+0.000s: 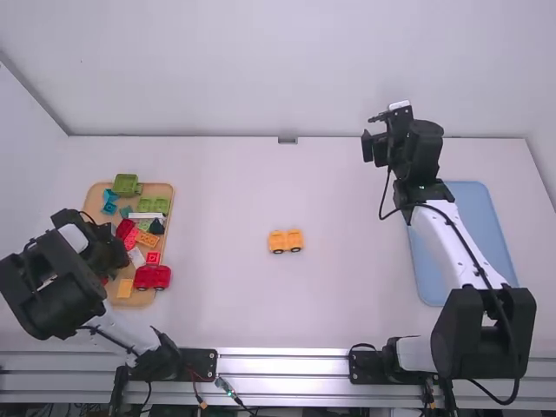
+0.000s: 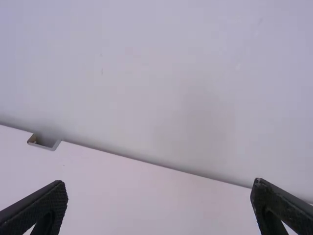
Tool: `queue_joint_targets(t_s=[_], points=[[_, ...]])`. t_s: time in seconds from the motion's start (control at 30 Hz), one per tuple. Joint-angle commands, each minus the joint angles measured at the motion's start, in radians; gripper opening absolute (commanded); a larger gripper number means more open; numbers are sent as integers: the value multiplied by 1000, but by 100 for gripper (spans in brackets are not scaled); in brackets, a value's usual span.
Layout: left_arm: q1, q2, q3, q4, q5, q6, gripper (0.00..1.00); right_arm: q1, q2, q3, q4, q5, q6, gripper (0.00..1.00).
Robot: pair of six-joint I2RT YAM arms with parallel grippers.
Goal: Assemble lego blocks to make yellow taxi
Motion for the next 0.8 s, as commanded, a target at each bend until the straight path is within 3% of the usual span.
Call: queue_joint_targets(t_s=[0.0,0.3,0.4,0.63,0.7,0.77], points=[[-6,12,-13,-6,10,17,38,-2,8,34,-1,0,6,99],[-6,12,-13,2,9,17,36,-2,8,34,-14,0,6,99],[-6,12,-13,5,11,17,23,-2,8,34,-14,0,6,99],[-5,12,-12,4,8,6,21,-2,8,34,-13,0,6,99],[-7,11,-12,13,9,-3,9,-2,8,34,-14,-1,6,99],[-4,11,-12,16,12,-6,6,-2,8,34,-14,-5,6,99]])
